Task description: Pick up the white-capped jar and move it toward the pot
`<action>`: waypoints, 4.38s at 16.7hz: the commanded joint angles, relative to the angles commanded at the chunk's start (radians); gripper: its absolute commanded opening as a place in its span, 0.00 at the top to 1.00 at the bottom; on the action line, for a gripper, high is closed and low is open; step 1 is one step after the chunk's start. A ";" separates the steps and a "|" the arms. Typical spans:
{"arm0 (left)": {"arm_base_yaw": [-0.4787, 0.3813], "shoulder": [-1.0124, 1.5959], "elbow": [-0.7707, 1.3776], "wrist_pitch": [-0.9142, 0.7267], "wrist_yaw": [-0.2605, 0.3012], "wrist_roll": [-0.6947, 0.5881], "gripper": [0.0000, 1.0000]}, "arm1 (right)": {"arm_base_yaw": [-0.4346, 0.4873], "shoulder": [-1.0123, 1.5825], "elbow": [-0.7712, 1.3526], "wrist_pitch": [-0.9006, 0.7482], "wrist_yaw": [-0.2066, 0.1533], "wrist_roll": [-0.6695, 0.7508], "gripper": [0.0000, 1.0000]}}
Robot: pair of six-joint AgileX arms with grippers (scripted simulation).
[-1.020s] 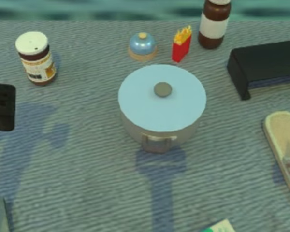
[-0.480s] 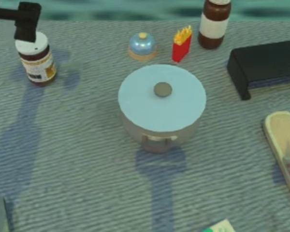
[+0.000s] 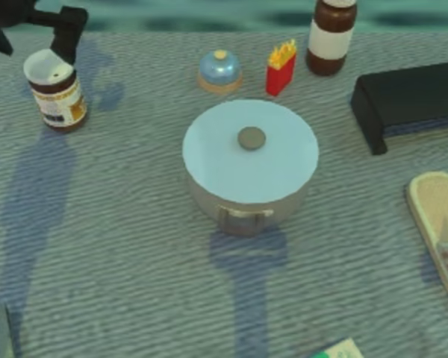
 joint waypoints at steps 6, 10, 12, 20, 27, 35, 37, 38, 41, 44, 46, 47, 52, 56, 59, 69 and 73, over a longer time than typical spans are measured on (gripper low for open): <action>0.011 0.207 0.258 -0.093 -0.023 0.014 0.00 | 0.000 0.000 0.000 0.000 0.000 0.000 0.00; 0.011 0.215 0.267 -0.097 -0.024 0.015 0.00 | 0.000 0.000 0.000 0.000 0.000 0.000 0.00; 0.005 0.215 0.265 -0.095 -0.023 0.014 0.00 | 0.000 0.000 0.000 0.000 0.000 0.000 0.00; 0.008 0.205 0.060 0.102 -0.025 0.011 0.00 | 0.000 0.000 0.000 0.000 0.000 0.000 0.00; 0.008 0.205 0.051 0.111 -0.025 0.011 0.23 | 0.000 0.000 0.000 0.000 0.000 0.000 0.00; 0.008 0.205 0.051 0.111 -0.025 0.011 0.83 | 0.000 0.000 0.000 0.000 0.000 0.000 0.00; 0.008 0.205 0.051 0.111 -0.025 0.011 0.98 | 0.000 0.000 0.000 0.000 0.000 0.000 0.00; 0.008 0.205 0.051 0.111 -0.025 0.011 1.00 | 0.000 0.000 0.000 0.000 0.000 0.000 0.00; 0.008 0.205 0.051 0.111 -0.025 0.011 1.00 | 0.000 0.000 0.000 0.000 0.000 0.000 0.00; 0.008 0.205 0.051 0.111 -0.025 0.011 1.00 | 0.000 0.000 0.000 0.000 0.000 0.000 0.00; 0.007 0.205 0.051 0.110 -0.025 0.013 1.00 | 0.000 0.000 0.000 0.000 0.000 0.000 0.00; 0.007 0.203 0.048 0.111 -0.025 0.013 1.00 | 0.000 0.000 0.000 0.000 0.000 0.000 0.00; 0.012 0.040 -0.117 0.118 -0.026 0.012 1.00 | 0.000 0.000 0.000 0.000 0.000 0.000 0.00; 0.020 -0.187 -0.353 0.125 -0.029 0.011 1.00 | 0.000 0.000 0.000 0.000 0.000 0.000 0.00; 0.026 -0.313 -0.482 0.126 -0.032 0.009 1.00 | 0.000 0.000 0.000 0.000 0.000 0.000 0.00; -0.020 -0.356 -0.560 0.156 -0.047 -0.058 1.00 | 0.000 0.000 0.000 0.000 0.000 0.000 0.00; -0.125 -0.388 -0.676 0.238 -0.086 -0.251 1.00 | 0.000 0.000 0.000 0.000 0.000 0.000 0.00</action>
